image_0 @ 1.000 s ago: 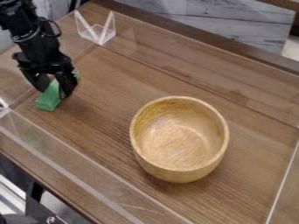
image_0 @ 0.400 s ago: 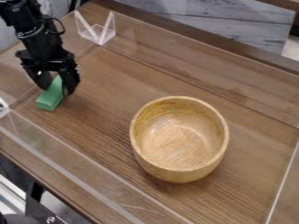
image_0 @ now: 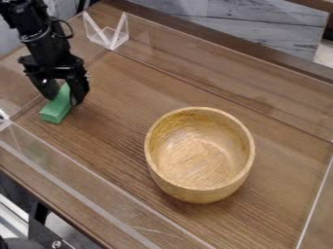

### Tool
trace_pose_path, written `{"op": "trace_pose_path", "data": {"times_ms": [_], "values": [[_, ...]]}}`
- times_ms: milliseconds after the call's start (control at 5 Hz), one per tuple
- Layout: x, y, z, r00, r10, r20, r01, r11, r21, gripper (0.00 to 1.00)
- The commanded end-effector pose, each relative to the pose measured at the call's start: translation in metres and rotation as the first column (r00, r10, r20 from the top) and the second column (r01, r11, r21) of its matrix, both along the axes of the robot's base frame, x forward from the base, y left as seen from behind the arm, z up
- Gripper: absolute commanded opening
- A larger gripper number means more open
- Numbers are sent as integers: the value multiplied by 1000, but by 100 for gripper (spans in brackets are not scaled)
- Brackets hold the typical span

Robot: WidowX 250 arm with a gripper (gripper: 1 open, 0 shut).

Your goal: Put the green block in the brown bowl

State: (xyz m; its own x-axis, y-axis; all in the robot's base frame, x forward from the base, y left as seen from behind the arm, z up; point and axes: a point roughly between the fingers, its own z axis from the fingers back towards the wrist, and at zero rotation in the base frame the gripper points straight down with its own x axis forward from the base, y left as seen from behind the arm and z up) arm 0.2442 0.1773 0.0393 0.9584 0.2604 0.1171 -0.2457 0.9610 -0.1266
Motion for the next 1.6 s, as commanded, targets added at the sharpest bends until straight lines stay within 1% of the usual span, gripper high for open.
{"op": "trace_pose_path", "data": {"times_ms": [0,200,400,600,1000,1400], "values": [[9,5,5,1000,-5,29,4,1000,28,100],[10,5,-1,1000,3,23,-4,1000,22,100],[10,3,-3,1000,7,15,-7,1000,17,0],[9,1,2,1000,8,-3,-8,1000,17,0],[6,-7,22,998,3,-57,-2,1000,24,0],[4,-18,45,994,-10,-107,14,999,31,0]]}}
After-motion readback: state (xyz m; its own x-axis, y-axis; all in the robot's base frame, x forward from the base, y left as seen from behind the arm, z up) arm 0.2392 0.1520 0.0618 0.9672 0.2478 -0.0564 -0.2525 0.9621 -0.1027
